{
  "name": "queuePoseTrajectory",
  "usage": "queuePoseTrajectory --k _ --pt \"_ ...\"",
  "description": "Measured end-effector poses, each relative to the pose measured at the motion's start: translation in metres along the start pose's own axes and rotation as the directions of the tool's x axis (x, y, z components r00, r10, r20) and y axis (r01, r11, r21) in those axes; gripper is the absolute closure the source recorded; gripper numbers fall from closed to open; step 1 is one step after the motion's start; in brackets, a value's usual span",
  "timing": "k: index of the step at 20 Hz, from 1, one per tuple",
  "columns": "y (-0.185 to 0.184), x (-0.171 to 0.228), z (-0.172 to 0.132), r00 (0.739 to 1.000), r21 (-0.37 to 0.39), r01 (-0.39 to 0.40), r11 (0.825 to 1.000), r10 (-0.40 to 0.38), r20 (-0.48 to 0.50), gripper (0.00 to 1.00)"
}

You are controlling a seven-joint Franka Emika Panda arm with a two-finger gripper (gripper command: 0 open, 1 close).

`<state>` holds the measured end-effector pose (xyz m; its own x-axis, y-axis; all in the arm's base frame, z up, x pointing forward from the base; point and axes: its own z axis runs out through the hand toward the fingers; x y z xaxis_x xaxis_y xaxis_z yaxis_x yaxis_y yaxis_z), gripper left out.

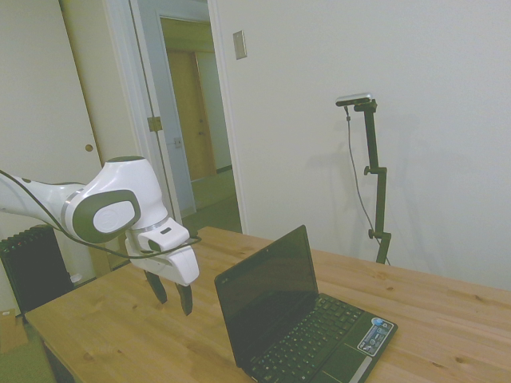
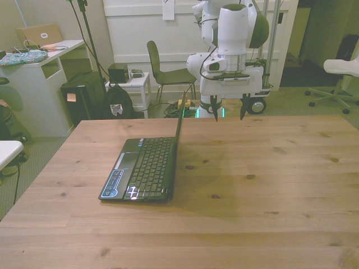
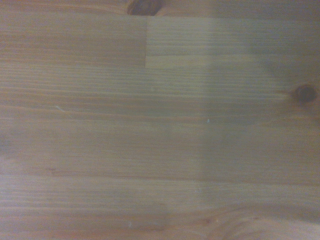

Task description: Close the laptop

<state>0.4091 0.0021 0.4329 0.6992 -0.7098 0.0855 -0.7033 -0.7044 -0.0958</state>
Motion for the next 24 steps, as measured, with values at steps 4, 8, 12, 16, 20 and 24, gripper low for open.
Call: queuePoseTrajectory --k 4,8,12,16,20,24 --pt "-0.009 0.004 -0.003 1.0 0.0 -0.013 1.0 0.013 -0.009 0.0" --pt "-0.043 0.016 -0.019 0.999 0.017 -0.011 1.0 0.012 -0.035 0.0" --pt "-0.065 0.043 -0.052 0.996 0.037 -0.041 0.998 0.044 -0.071 0.0" --pt "-0.069 0.087 -0.078 0.993 0.053 -0.091 0.994 0.095 -0.076 0.0" --pt "-0.072 0.126 -0.071 0.989 0.037 -0.125 0.991 0.128 -0.071 0.0" --pt "-0.076 0.139 -0.08 0.987 0.047 -0.139 0.989 0.142 -0.079 1.0"
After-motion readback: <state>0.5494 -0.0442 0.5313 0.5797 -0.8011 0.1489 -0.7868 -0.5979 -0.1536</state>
